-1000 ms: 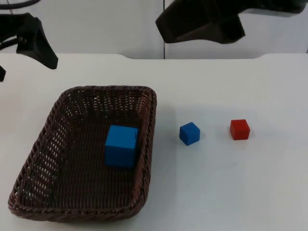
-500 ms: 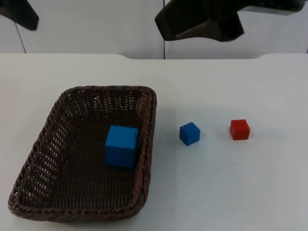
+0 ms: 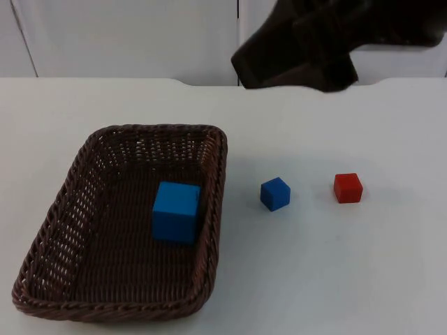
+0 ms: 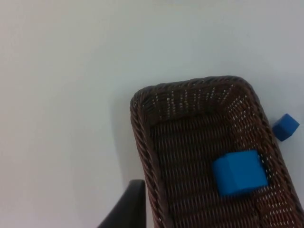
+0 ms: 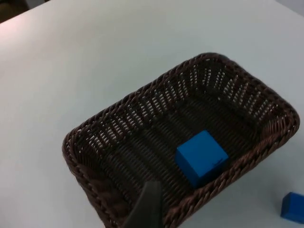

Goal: Pick up the basket with the left hand and place the largest block into the basket with the right hand.

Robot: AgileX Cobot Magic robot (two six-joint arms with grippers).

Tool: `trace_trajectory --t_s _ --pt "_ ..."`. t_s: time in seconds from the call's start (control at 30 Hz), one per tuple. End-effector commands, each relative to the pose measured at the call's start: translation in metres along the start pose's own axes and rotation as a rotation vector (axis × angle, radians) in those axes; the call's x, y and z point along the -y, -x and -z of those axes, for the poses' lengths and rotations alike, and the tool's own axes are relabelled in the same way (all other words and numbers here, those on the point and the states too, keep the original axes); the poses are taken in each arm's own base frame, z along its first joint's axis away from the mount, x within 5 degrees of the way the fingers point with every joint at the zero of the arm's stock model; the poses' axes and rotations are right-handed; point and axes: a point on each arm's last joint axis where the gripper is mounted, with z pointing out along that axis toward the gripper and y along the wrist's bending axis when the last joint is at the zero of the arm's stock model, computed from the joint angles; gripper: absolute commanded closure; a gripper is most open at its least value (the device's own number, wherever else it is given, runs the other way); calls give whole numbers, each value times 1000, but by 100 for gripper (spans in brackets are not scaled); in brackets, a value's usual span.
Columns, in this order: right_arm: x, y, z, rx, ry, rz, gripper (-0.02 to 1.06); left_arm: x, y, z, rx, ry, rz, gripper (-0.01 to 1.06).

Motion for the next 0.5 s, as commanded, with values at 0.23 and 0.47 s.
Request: trace_trajectory --t_s 0.23,0.47 --pt "1 -17 7 18 -12 -12 24 12 -38 25 63 23 -25 0" --pt "0 -40 34 78 -22 -11 24 25 -77 55 174 51 -78 0"
